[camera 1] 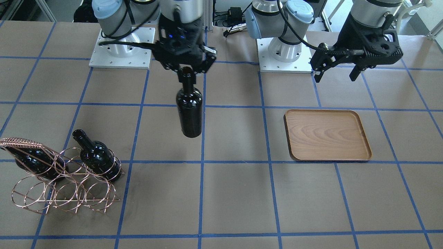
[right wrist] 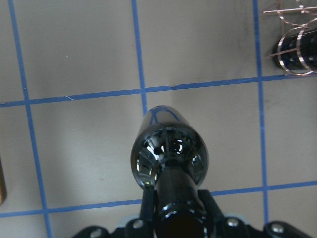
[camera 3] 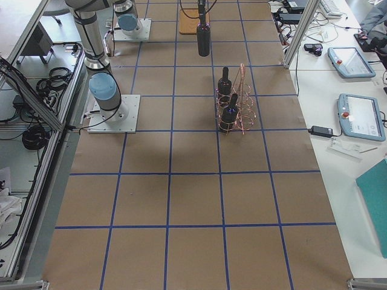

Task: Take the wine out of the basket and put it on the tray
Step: 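Carry the bottle toward the tray and stand it upright on the table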

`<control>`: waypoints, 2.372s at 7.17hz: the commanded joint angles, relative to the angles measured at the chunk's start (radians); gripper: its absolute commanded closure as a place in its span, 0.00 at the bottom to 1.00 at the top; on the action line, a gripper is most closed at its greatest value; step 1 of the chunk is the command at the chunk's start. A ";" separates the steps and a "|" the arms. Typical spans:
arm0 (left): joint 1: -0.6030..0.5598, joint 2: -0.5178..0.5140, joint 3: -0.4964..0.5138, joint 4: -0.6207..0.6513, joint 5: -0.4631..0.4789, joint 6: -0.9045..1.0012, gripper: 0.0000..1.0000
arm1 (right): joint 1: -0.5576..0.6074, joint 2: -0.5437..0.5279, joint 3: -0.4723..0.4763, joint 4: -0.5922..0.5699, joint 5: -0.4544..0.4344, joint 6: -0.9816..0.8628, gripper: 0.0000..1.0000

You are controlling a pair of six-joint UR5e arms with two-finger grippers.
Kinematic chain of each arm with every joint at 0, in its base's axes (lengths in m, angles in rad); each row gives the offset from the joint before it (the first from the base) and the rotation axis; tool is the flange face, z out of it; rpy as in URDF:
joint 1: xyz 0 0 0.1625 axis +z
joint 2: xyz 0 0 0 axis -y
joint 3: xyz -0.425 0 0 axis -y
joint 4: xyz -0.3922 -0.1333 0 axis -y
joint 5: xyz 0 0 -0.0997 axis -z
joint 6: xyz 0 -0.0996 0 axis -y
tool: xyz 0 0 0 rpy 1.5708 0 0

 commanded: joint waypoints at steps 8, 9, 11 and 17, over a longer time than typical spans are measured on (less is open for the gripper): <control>0.083 -0.009 -0.008 -0.040 0.000 0.077 0.00 | 0.100 0.132 0.076 -0.185 0.000 0.156 1.00; 0.081 -0.012 -0.008 -0.041 -0.001 0.076 0.00 | 0.100 0.134 0.076 -0.184 0.000 0.165 0.97; 0.078 -0.020 -0.006 -0.039 -0.003 0.071 0.00 | 0.100 0.138 0.079 -0.187 -0.009 0.164 0.35; -0.059 -0.029 -0.005 -0.013 -0.067 -0.068 0.00 | -0.063 0.076 0.030 -0.213 -0.014 -0.163 0.00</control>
